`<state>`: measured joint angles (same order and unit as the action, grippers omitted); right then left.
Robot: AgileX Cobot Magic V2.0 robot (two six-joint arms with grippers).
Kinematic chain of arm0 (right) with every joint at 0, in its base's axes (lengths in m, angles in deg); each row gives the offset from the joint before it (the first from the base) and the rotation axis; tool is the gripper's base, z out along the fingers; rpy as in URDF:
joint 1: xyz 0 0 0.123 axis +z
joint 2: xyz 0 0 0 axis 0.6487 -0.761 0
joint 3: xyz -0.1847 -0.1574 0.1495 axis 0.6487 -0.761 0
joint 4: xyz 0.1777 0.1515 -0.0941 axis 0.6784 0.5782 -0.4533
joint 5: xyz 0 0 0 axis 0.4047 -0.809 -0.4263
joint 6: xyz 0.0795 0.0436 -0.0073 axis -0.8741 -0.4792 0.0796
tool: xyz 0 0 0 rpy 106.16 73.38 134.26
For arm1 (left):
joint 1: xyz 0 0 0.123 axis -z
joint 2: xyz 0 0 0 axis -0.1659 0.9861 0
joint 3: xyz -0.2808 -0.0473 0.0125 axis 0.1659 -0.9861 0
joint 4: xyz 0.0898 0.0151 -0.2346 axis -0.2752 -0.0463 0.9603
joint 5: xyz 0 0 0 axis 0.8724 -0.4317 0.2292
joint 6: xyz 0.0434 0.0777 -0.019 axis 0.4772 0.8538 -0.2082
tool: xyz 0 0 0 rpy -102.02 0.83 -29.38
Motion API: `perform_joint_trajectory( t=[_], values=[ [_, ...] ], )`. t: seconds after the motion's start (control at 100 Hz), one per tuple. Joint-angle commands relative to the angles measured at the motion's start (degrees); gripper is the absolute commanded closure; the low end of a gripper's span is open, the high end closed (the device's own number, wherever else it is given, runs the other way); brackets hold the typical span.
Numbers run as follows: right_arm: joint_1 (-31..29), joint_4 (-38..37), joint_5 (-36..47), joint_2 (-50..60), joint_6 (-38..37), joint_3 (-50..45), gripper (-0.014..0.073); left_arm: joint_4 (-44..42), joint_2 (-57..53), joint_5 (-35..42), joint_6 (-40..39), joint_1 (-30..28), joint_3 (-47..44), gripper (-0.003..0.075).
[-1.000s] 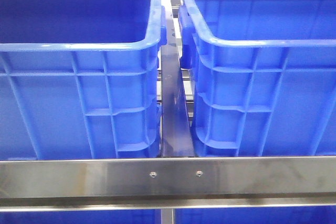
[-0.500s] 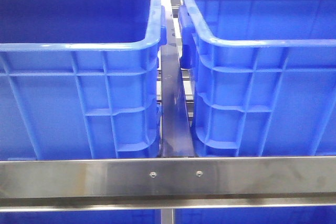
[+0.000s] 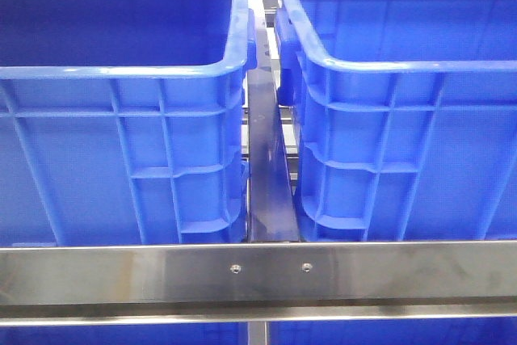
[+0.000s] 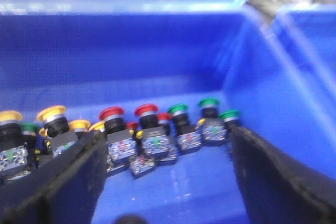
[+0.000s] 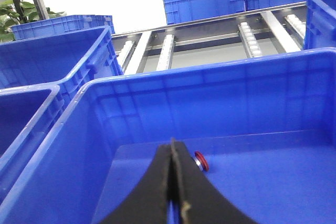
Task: Pick red and yellow buttons and place in box
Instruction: 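Lower the left gripper toward a yellow-cap button in the bin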
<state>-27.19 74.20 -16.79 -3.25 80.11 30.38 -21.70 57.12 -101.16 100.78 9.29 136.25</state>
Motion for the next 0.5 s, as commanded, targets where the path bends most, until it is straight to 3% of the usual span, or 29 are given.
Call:
perform_joint_trajectory(
  t=[0.0, 0.12, 0.49],
  values=[
    [0.0, -0.9, -1.7, 0.1, 0.9, 1.6, 0.0662, -0.4, 5.5, 2.3, -0.7, -0.2, 5.6, 0.0257],
    [0.0, -0.9, -1.7, 0.1, 0.9, 1.6, 0.0662, -2.6, 12.8, 0.8, -1.4, -1.2, 10.7, 0.0257],
    [0.0, -0.9, -1.7, 0.1, 0.9, 1.6, 0.0662, -19.4, 28.0, -5.3, -19.5, -3.3, 20.4, 0.0289]
  ],
)
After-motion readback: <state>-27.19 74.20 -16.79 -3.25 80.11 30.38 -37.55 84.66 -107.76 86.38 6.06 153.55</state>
